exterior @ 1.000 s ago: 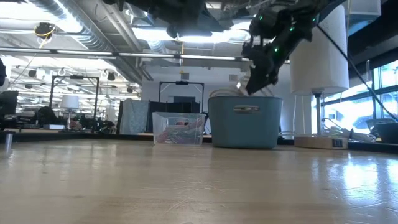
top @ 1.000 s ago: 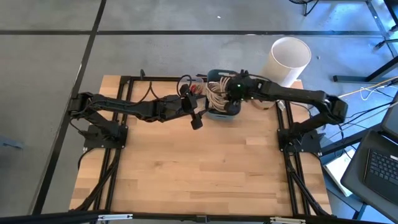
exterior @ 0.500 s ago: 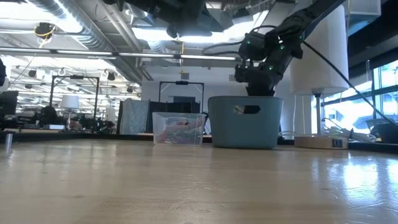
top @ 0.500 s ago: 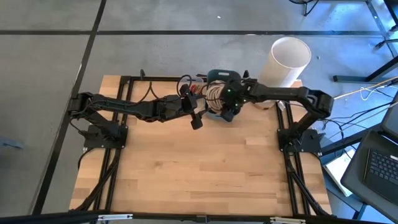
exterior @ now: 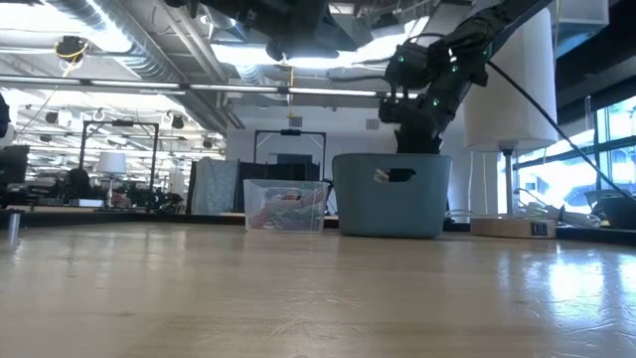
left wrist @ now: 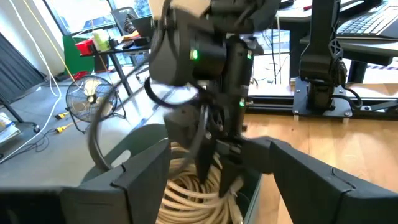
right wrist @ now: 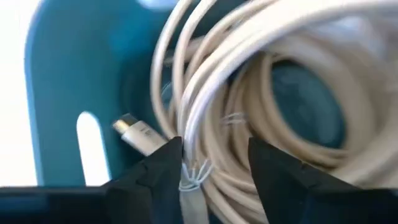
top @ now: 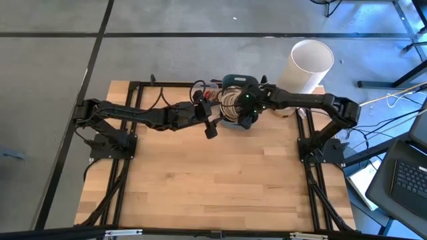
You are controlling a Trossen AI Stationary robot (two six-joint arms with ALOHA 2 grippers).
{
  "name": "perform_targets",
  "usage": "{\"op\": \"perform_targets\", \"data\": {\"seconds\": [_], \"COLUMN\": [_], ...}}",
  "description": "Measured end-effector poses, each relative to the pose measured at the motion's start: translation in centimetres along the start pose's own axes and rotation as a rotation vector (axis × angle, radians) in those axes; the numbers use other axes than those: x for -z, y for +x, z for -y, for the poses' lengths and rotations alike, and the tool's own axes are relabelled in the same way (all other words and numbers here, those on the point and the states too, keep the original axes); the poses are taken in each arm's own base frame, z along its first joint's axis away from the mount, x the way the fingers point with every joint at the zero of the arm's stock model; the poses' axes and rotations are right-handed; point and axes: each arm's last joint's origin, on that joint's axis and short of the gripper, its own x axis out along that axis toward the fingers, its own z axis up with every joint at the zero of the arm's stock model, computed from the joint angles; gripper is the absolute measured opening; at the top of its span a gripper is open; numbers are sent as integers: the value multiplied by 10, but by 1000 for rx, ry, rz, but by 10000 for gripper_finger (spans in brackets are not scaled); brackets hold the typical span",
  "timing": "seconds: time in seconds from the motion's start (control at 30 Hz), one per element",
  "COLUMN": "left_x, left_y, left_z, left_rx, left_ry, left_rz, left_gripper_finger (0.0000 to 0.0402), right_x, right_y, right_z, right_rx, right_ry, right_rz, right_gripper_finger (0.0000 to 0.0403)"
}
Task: Pick and place USB-C Cables
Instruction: Return to Home Position
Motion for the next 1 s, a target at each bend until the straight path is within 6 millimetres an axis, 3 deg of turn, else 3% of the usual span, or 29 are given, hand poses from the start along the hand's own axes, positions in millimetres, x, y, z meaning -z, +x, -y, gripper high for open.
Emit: {"op": "perform_targets", "data": {"seconds": [0.2,0.4,0.57,0.7,0.87,1.0], "left_x": [0,0,0,0,0,0], "left_y": [0,0,0,0,0,0], "left_z": [0,0,0,0,0,0], "left_rx": [0,0,0,0,-1,-1], "left_ry": [0,0,0,0,-2,-2], "left_rz": [0,0,0,0,5,6], "left_gripper_finger": [267,267,267,267,267,267], "right_x": [-11,-12,0,15,35,48], "right_y": [-37,-92,-143,-173,-182,-173], "right_z": [-2,-19,-43,-69,-103,-132], "right_rx": [50,23,-151,-364,-521,-577], "right_ry": [-13,-60,-102,-141,-211,-252], "right_rz": [131,310,450,513,520,541], "right_gripper_finger": [210,207,204,206,204,205]}}
